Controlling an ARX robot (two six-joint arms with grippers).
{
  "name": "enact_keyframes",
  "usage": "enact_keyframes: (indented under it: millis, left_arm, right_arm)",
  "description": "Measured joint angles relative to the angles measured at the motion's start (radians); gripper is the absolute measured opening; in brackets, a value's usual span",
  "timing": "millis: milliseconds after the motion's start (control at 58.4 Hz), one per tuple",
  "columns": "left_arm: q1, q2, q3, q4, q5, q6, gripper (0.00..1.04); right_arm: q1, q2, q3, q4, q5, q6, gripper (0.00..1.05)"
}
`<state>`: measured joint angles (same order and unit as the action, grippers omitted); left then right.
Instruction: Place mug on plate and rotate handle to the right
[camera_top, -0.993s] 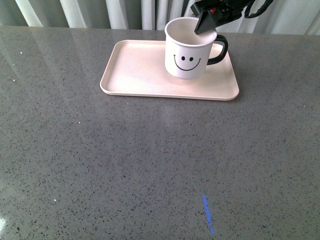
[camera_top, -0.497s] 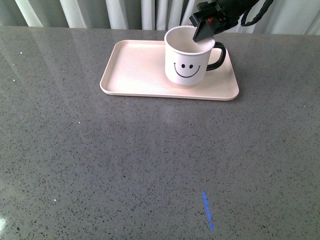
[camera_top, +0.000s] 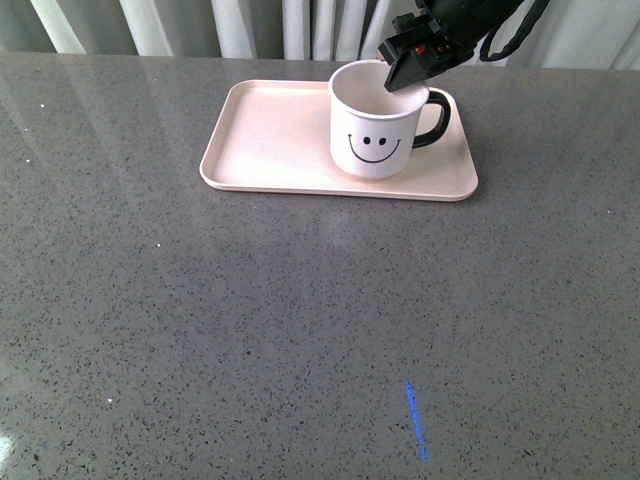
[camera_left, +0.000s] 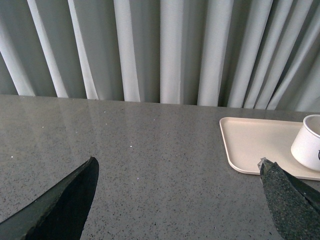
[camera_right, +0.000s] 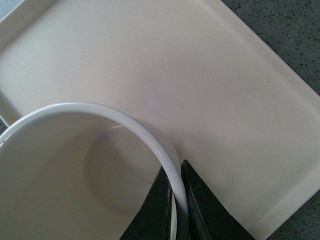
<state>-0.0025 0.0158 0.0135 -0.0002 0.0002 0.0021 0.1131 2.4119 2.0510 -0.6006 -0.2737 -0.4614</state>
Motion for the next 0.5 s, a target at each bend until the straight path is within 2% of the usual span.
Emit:
enact_keyframes:
  millis: [497]
  left_arm:
    - [0.000,0.000,0.000,0.000,0.000,0.000,0.96]
  right_arm:
    - [0.000,0.003,-0.032,0.027,0.008,-0.008,0.02]
